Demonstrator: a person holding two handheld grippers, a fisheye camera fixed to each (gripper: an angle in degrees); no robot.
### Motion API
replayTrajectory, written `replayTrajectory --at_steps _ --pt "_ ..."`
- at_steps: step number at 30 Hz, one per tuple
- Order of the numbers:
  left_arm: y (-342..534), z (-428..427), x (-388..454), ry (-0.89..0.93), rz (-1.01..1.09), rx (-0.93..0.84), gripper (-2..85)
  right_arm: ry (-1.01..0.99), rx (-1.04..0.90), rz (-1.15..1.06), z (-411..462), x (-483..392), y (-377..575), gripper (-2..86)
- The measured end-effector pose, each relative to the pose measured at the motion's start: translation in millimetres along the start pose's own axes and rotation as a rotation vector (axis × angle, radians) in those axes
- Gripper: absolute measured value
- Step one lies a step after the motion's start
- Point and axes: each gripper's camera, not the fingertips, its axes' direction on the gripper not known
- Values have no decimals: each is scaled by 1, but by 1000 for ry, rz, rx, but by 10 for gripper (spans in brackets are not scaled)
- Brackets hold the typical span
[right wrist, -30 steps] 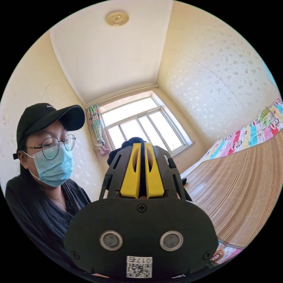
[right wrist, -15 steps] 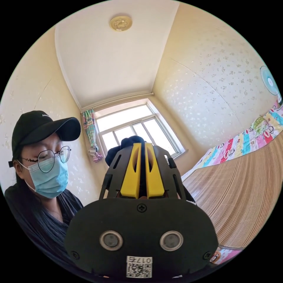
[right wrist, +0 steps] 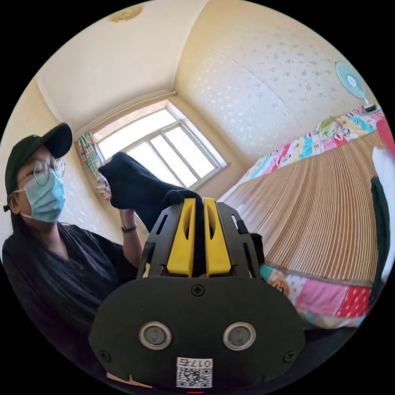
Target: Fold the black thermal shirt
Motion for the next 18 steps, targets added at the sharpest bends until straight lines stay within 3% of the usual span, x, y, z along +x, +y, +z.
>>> replayTrajectory --at_steps 9,12,16,18 --pt "-2 -2 16 -40 -47 8 -6 -195 -59 114 9 17 130 172" --pt "-5 -9 17 -58 -73 23 -5 -179 -163 31 29 -1 140 202" --pt "-9 -24 18 -95 -103 57 -4 -392 -277 -105 64 -38 132 226" --pt "-11 -28 18 -108 -120 64 -4 -447 -222 -116 61 -45 128 233"
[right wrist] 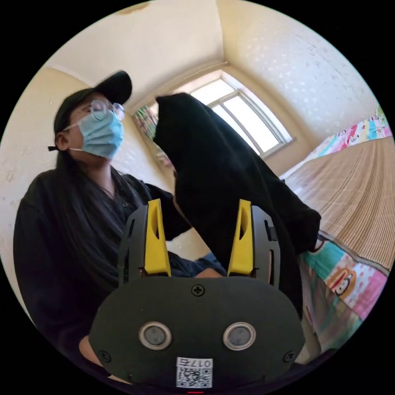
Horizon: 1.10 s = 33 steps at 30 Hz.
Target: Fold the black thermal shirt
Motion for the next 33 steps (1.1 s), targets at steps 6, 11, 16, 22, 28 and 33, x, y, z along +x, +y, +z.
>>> replayTrajectory --at_steps 6,11,16,22,28,33 --pt "-13 0 6 -59 -41 19 -5 153 -35 16 53 -30 -12 216" --pt "-28 -10 19 -74 28 14 -4 949 -245 -12 127 -59 -32 53" --pt "-60 -14 14 -93 119 -169 -4 1159 77 -95 60 -81 -68 40" --pt "-148 11 -43 -291 114 -288 -1 1146 363 -271 28 -117 -162 37" --pt "-234 160 -241 -629 -51 -513 64 1459 117 -224 60 47 -332 79" --pt "-155 200 -337 -626 -296 -649 108 1619 -190 146 61 237 -356 100"
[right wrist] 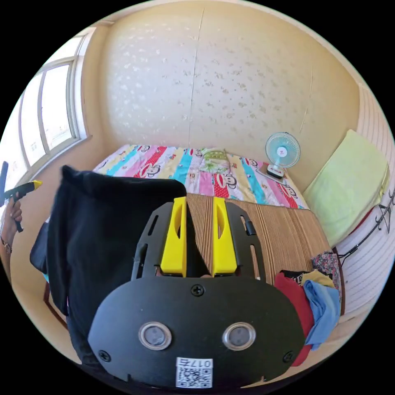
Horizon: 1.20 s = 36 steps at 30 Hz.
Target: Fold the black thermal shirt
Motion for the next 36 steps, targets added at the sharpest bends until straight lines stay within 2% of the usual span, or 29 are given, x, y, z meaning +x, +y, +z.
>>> replayTrajectory --at_steps 2,4,7,11,13,14,15,17,18,20,22,24,28,33,35,36 --pt "32 47 -9 -17 5 -103 114 -27 -16 -55 37 -23 49 99" --pt "85 106 -25 -136 3 -271 133 -108 -44 -134 64 -43 105 100" --pt "147 137 -53 -249 -58 -373 137 -251 -195 -185 118 -66 205 102" --pt "186 130 -56 -243 8 -395 115 -410 -352 -117 167 -74 317 106" --pt "179 122 -49 -258 115 -531 50 -413 -313 -83 171 -68 345 104" --pt "174 119 -50 -297 131 -569 48 -414 -295 -70 168 -61 347 104" --pt "163 109 -56 -421 152 -605 43 -412 -307 -62 170 -59 347 104" --pt "144 80 -77 -591 123 -567 44 -429 -340 -52 179 -50 350 102" --pt "131 51 -98 -669 24 -493 48 -432 -338 -50 179 -47 352 101" --pt "123 -2 -130 -636 -205 -338 54 -426 -333 -54 178 -40 357 100" --pt "144 -61 -157 -412 -436 -82 86 -410 -330 -64 177 -38 361 100" --pt "169 -77 -165 -246 -511 12 99 -392 -327 -73 176 -35 364 100" --pt "233 -52 -178 65 -723 4 114 -361 -322 -91 174 -28 373 100" --pt "285 -22 -198 142 -939 45 107 -370 -320 -86 173 -12 383 100" --pt "303 -17 -212 136 -1021 88 32 -386 -321 -75 172 -3 387 99" --pt "308 -13 -216 163 -966 120 17 -389 -321 -72 172 0 388 100"
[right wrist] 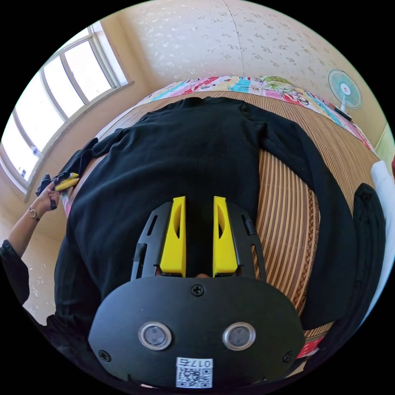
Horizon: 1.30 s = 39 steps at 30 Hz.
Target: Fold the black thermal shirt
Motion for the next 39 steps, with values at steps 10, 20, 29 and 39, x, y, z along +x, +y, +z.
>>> replayTrajectory --at_steps 10,20,29,39 --pt "30 -22 49 -411 359 -136 -9 -23 7 11 -11 23 20 98" --pt "78 -115 -8 -81 275 168 45 -90 17 52 -20 46 36 88" --pt "26 -24 60 -510 477 32 88 -114 7 120 -22 55 45 62" --pt "48 -129 -11 -529 379 106 26 394 -158 -248 -27 -22 94 31"
